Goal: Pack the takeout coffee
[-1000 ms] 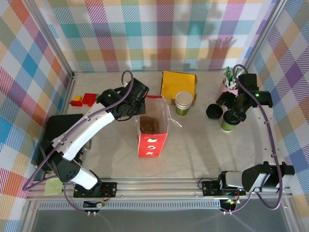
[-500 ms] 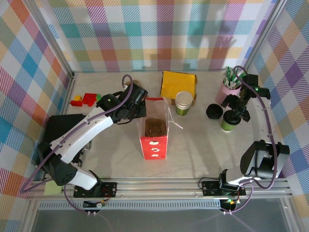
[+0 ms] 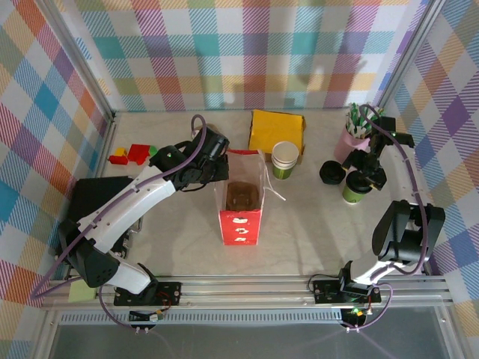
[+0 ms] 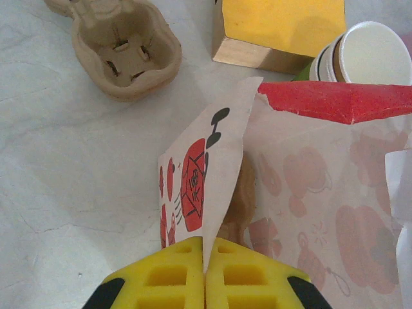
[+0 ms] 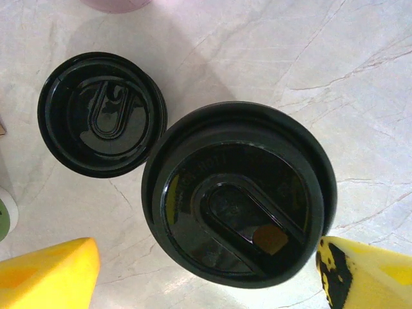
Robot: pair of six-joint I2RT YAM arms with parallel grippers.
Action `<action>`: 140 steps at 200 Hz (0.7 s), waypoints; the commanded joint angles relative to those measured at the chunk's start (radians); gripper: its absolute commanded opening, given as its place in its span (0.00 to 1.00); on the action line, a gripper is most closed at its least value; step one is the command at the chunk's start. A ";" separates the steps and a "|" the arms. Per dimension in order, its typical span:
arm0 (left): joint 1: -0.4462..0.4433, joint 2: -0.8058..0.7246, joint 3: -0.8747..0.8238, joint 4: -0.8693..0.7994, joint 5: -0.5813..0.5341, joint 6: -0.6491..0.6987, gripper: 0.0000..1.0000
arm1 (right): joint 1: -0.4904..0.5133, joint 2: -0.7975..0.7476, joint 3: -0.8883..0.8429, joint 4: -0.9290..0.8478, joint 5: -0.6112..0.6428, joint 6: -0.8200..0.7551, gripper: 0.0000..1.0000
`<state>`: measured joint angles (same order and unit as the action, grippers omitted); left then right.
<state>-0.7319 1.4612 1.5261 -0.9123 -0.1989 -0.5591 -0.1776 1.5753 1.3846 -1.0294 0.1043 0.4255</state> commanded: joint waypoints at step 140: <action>-0.001 0.013 0.006 0.018 0.009 0.056 0.00 | -0.032 0.015 0.137 -0.068 -0.069 -0.073 0.88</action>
<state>-0.7319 1.4651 1.5265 -0.9119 -0.1936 -0.5259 -0.1982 1.6341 1.4754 -1.0630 0.0490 0.3882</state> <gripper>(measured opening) 0.062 0.879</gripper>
